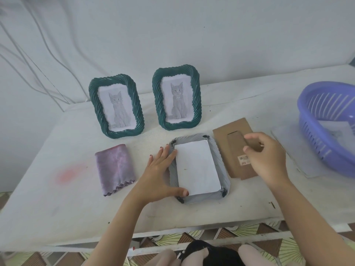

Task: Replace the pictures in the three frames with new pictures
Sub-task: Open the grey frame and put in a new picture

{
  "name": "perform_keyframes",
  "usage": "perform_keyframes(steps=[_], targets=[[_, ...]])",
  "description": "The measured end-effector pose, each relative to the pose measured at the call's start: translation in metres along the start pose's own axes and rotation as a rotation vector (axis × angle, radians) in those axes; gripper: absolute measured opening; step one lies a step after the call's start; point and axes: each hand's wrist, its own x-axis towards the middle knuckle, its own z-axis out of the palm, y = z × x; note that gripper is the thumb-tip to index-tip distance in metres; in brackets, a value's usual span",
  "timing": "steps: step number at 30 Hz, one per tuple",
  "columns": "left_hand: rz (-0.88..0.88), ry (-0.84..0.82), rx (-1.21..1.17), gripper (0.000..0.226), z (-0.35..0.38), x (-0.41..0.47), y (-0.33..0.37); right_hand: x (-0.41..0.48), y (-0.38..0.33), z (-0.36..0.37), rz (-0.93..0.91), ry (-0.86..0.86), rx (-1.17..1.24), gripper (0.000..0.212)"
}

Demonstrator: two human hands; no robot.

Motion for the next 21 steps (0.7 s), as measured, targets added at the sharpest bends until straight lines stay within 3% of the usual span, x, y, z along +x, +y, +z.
perform_keyframes(steps=[9,15,21], targets=[[0.0,0.012,-0.019,0.124,0.001,-0.001,-0.001,-0.008,-0.016,-0.01,-0.039,0.234,0.449,0.032],[-0.007,0.041,-0.084,0.123,0.001,-0.007,0.0,-0.024,-0.012,0.009,0.207,-0.004,0.816,0.027],[0.002,0.056,-0.104,0.123,0.002,-0.008,0.0,-0.042,-0.014,0.025,0.223,-0.257,0.692,0.027]])
